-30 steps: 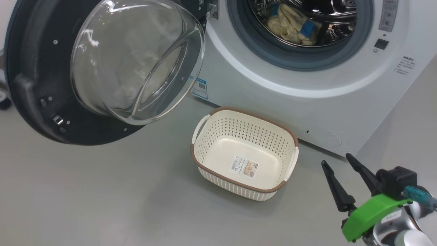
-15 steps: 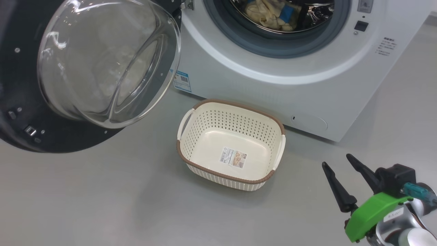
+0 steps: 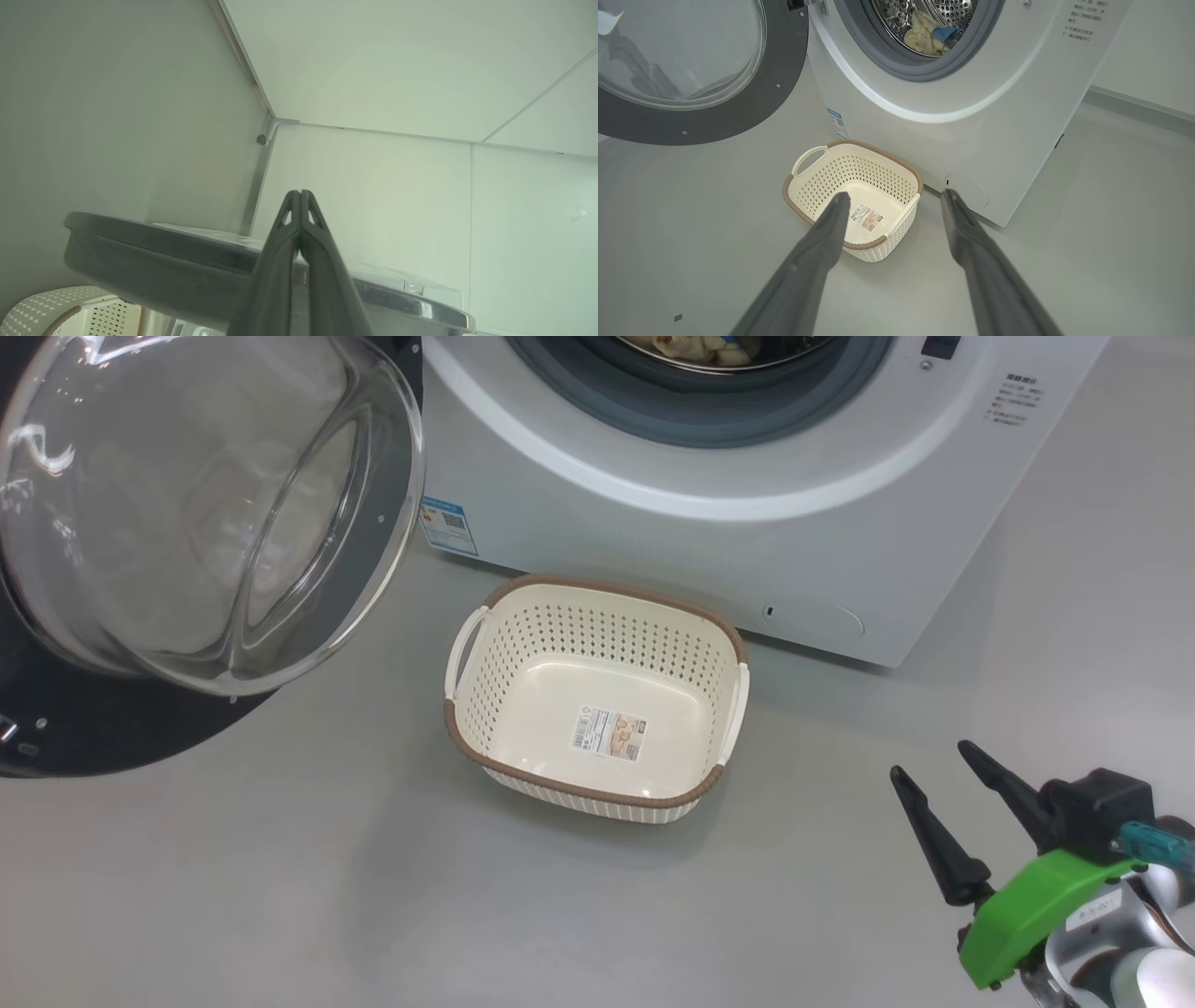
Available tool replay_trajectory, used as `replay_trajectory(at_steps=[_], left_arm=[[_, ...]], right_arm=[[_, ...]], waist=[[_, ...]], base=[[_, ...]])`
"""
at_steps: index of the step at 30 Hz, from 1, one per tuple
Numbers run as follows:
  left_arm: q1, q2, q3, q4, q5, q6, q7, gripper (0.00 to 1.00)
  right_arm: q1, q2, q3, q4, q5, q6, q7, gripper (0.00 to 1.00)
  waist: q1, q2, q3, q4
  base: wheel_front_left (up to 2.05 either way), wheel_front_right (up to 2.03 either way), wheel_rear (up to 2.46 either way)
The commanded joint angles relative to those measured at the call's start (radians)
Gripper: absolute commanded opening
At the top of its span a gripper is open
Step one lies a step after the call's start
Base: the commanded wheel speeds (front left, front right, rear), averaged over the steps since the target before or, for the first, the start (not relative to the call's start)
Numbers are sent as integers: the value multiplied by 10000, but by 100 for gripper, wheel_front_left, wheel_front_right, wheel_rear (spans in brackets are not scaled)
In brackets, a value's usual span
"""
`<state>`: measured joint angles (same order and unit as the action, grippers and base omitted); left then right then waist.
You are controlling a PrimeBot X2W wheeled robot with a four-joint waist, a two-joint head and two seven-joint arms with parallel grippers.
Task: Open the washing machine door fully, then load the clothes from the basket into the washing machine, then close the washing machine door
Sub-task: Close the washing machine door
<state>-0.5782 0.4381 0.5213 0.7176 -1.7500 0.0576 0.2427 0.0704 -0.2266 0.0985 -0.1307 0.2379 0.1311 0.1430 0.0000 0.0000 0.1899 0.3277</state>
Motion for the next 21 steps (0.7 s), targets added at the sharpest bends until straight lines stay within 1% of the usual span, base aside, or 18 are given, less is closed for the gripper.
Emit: replay_trajectory(at_steps=[1,10,21], left_arm=[[-328,753,240,-206,24,-120,147,0],[-569,743,-113,287,143,-365,675,0],[-560,603,-556,274,156,-739,1711,0]], right_arm=[[-411,-324,138,-418,95,-4,73,100],[-496,-441,139,-526,150,-4,166,100],[-600,-408,154,-508,115,-4,231,100]], waist=[[0,0,71,-56],[0,0,204,-149],[0,0,269,-184]], base=[[0,0,0],[0,0,0],[0,0,0]])
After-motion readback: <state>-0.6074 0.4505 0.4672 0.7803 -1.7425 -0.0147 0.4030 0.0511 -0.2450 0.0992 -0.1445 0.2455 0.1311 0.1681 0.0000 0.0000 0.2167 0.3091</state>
